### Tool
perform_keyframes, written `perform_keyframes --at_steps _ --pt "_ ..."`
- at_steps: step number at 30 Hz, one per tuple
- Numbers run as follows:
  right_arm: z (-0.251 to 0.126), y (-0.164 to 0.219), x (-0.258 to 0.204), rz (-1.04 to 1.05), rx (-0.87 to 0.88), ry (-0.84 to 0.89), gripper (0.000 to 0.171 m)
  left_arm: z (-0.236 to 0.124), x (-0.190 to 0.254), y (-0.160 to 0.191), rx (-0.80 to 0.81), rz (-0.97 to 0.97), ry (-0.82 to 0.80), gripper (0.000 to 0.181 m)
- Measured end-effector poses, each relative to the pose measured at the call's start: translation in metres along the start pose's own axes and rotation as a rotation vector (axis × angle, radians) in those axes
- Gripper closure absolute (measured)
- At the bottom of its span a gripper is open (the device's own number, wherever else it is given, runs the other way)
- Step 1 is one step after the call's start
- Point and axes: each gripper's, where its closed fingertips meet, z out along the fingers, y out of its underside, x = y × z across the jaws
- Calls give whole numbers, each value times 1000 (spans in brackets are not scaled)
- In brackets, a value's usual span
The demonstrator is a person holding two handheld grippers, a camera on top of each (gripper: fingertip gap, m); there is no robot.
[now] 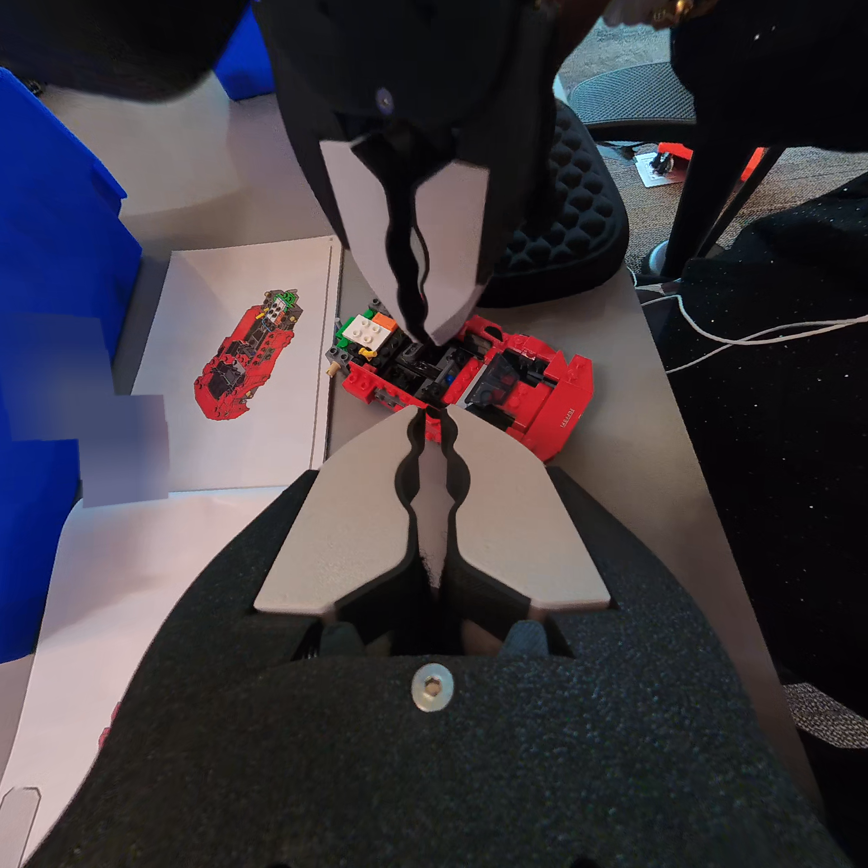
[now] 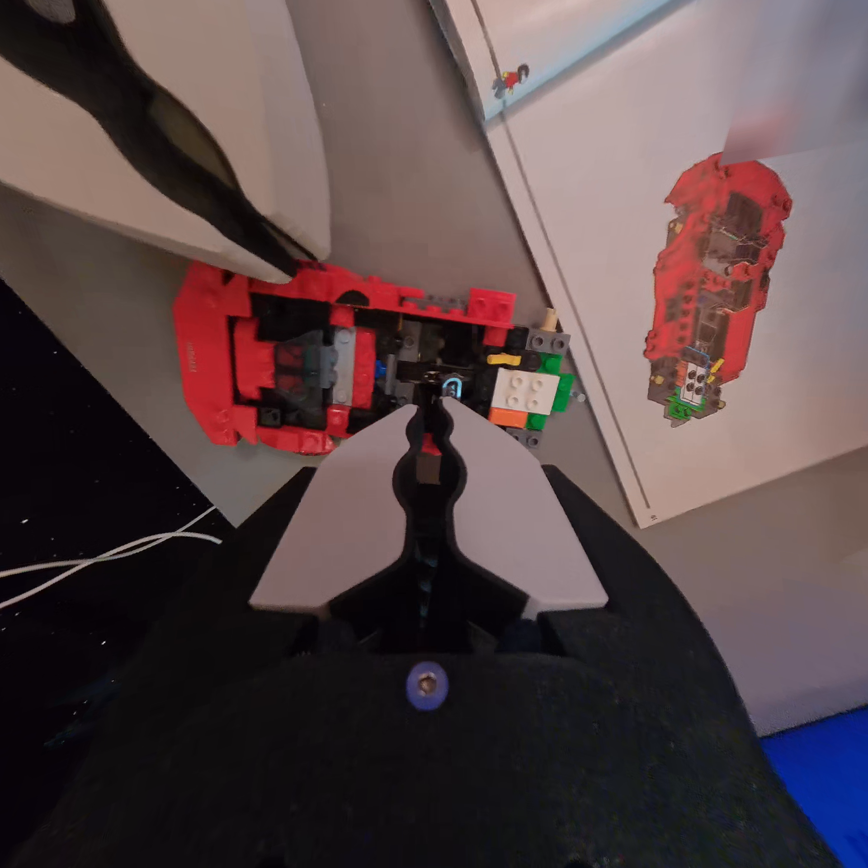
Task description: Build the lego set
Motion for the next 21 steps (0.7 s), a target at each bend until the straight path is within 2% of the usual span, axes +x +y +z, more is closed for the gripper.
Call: perform_keyframes --at_steps 5,10,14,17,19,21 --pt "2 -2 8 15 -5 70 161 1 0 1 -9 0 -1 175" --pt "10 -3 9 -7 -16 107 163 0 -2 0 3 0 -6 173" --pt "8 -4 11 6 44 118 164 -2 -5 -5 32 -2 -27 166" --pt "-15 -26 11 110 333 22 164 -8 -16 -17 108 4 -98 160" --pt "-55 -54 10 236 715 -126 164 -17 -28 -33 215 16 -192 154" --pt "-106 -70 5 370 1093 -380 164 -30 -37 -57 357 47 -283 151"
